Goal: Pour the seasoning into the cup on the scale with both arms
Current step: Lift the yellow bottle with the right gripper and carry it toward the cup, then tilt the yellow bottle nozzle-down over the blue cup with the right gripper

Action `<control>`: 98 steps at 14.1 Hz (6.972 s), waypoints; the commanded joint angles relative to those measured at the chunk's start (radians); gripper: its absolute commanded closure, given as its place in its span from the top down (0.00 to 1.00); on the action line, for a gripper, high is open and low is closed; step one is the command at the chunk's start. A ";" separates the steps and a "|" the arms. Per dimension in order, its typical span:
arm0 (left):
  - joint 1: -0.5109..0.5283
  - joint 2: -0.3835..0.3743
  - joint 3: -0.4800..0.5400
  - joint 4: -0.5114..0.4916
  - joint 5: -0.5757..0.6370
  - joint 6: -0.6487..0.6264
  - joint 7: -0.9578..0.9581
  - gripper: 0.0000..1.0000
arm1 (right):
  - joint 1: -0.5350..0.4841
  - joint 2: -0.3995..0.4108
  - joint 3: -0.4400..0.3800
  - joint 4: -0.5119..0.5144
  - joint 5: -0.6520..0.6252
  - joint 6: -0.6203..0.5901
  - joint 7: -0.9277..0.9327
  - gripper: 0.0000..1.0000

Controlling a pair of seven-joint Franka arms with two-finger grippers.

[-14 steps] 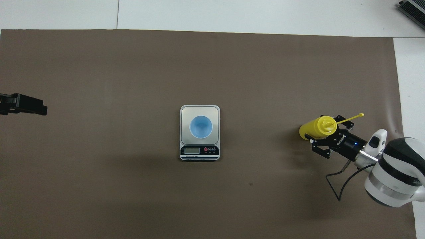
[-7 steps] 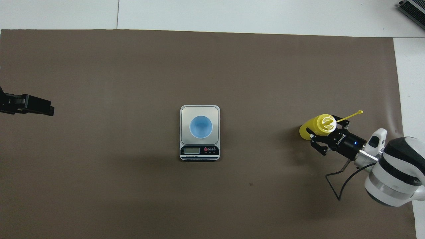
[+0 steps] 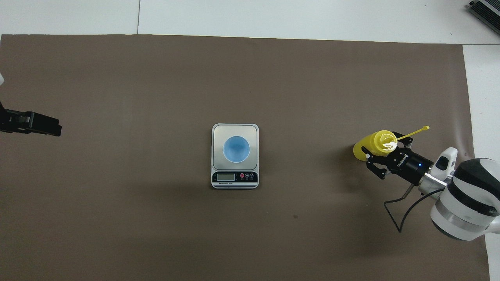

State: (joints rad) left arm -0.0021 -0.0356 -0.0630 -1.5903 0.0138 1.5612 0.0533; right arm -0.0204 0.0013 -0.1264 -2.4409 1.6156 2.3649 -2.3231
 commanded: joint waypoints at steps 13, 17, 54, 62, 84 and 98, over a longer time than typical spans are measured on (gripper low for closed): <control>0.039 -0.001 -0.028 0.007 0.009 -0.010 0.005 1.00 | -0.003 -0.021 0.014 0.232 -0.564 -0.012 0.418 0.00; 0.037 -0.003 -0.026 0.001 0.011 -0.019 0.007 1.00 | 0.000 -0.029 0.019 0.272 -0.683 -0.016 0.496 0.00; 0.054 -0.003 -0.021 0.000 0.011 -0.020 0.007 1.00 | 0.662 0.155 0.028 0.468 -2.648 0.011 1.562 0.00; 0.054 -0.003 -0.020 0.000 0.011 -0.020 0.007 1.00 | 0.835 0.302 0.027 0.594 -2.823 -0.288 1.781 0.00; 0.054 -0.003 -0.020 0.000 0.011 -0.020 0.007 1.00 | 0.878 0.335 0.033 0.594 -2.858 -0.382 1.968 0.00; 0.054 -0.003 -0.021 0.000 0.011 -0.020 0.008 1.00 | 0.754 0.120 0.031 0.530 -2.394 -0.253 2.245 0.00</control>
State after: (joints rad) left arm 0.0430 -0.0356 -0.0762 -1.5912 0.0139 1.5566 0.0570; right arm 0.7638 0.1962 -0.1027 -1.8541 -0.8451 2.0740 -0.1169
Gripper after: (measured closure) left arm 0.000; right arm 0.511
